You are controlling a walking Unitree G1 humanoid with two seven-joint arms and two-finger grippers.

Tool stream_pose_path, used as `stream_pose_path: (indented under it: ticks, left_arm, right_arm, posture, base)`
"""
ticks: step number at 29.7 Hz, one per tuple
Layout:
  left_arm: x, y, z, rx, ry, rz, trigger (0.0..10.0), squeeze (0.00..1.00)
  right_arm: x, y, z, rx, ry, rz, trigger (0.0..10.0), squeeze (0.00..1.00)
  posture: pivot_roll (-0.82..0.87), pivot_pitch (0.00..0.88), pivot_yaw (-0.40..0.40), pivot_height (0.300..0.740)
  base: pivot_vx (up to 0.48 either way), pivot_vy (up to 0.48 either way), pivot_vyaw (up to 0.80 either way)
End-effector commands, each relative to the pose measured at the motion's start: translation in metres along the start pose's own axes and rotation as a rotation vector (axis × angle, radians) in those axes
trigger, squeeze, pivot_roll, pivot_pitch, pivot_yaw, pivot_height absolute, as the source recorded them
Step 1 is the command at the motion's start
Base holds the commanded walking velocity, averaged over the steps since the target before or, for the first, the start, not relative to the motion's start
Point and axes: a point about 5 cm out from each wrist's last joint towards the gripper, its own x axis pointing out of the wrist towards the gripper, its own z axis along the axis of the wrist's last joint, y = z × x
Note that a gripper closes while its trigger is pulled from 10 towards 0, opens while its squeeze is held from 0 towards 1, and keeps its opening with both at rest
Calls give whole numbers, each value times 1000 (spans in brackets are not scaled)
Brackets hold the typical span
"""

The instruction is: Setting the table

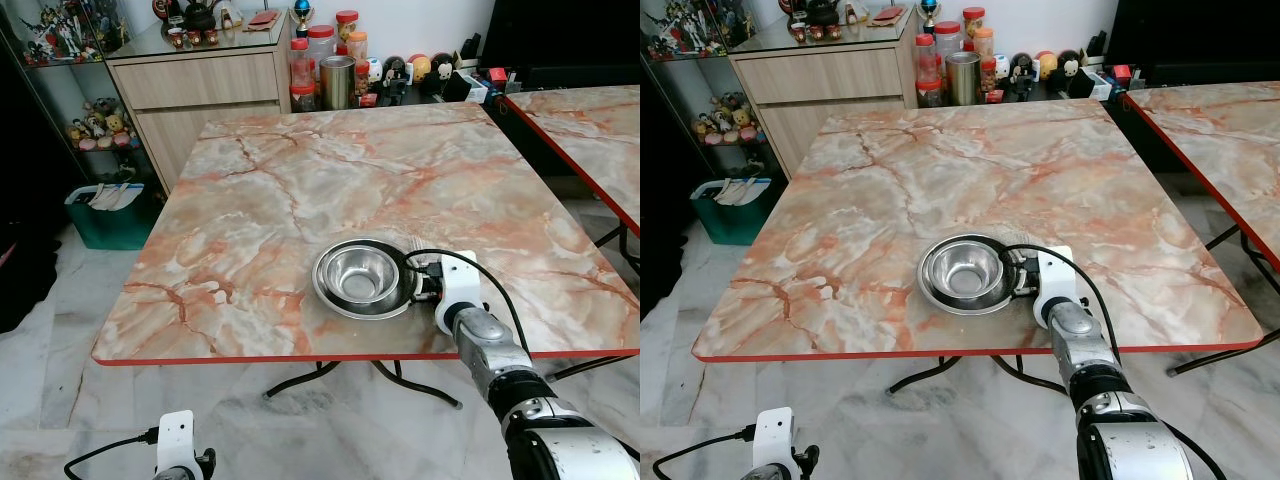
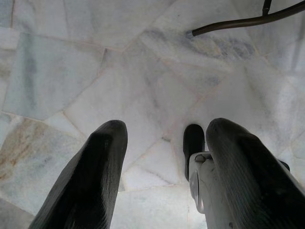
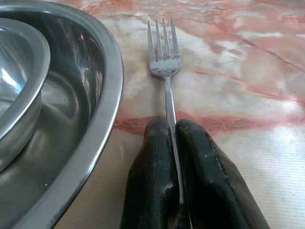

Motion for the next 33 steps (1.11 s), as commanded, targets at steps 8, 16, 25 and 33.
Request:
stream_pose_path:
  ticks: [8, 16, 25, 33]
  left_arm:
    - [0, 3, 0, 8, 9, 10, 10000, 0]
    - [0, 2, 0, 6, 10, 10, 10000, 0]
    - [0, 2, 0, 7, 10, 10, 10000, 0]
    - [-2, 6, -8, 5, 20, 13, 10000, 0]
  right_arm:
    - [2, 5, 3, -2, 7, 16, 10000, 1000]
    - [2, 6, 5, 1, 1, 19, 10000, 1000]
    - [2, 5, 8, -1, -15, 9, 10000, 192]
    - [2, 4, 21, 20, -80, -5, 10000, 0]
  posture:
    - [-13, 0, 72, 740]
    - [-14, 0, 72, 740]
    - [-13, 0, 71, 740]
    - [-12, 0, 70, 740]
  base:
    - [0, 0, 0]
    - [0, 0, 0]
    - [0, 0, 0]
    - [0, 0, 0]
